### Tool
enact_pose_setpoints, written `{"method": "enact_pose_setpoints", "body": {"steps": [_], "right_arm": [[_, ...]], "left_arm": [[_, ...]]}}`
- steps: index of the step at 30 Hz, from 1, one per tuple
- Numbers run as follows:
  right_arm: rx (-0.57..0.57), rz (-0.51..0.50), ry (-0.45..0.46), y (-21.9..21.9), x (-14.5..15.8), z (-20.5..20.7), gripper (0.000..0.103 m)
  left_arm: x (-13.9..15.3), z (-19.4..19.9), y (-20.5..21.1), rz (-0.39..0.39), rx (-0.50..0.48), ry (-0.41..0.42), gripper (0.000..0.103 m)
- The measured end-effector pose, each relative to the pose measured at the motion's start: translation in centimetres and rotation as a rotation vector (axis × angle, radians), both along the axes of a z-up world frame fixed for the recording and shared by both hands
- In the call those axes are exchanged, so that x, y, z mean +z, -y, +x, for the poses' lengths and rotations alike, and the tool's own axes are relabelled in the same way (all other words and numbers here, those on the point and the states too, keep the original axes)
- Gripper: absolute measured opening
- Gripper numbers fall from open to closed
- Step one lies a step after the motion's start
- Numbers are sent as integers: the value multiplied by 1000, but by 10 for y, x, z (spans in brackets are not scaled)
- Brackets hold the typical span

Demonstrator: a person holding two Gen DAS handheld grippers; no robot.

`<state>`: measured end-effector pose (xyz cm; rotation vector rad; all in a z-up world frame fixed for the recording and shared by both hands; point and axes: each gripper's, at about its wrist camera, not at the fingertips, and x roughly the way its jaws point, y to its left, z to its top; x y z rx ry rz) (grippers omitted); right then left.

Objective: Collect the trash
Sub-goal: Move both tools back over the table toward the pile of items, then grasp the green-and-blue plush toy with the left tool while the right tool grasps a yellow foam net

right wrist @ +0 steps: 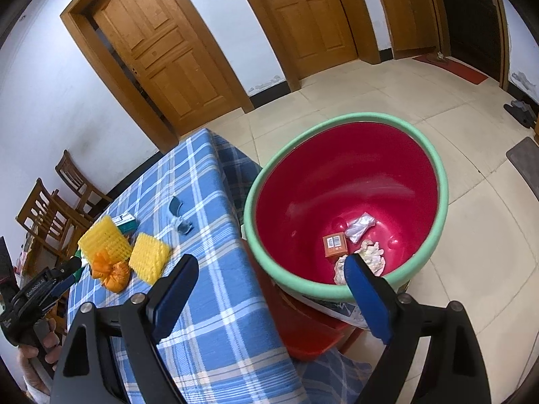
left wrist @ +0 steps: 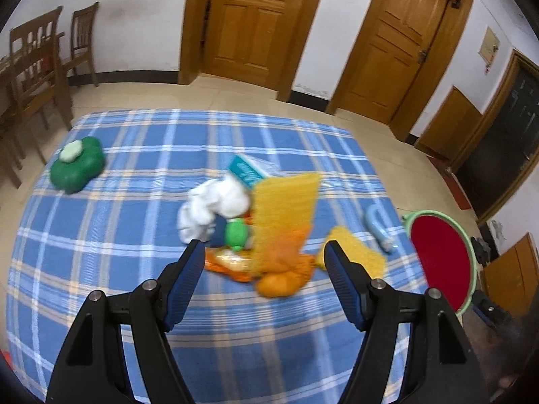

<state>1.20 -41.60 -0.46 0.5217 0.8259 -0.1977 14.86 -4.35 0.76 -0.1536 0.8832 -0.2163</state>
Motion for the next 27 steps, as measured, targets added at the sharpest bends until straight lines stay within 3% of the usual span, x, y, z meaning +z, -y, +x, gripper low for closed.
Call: {"method": "enact_pose_setpoints", "body": {"steps": [13, 27], "right_arm": [[34, -12, -33, -18, -3, 8, 90], [58, -8, -57, -28, -11, 14, 90]], "left_arm": [[-27, 14, -25, 55, 55, 0, 73], [-36, 32, -7, 91, 12, 11, 72]]}}
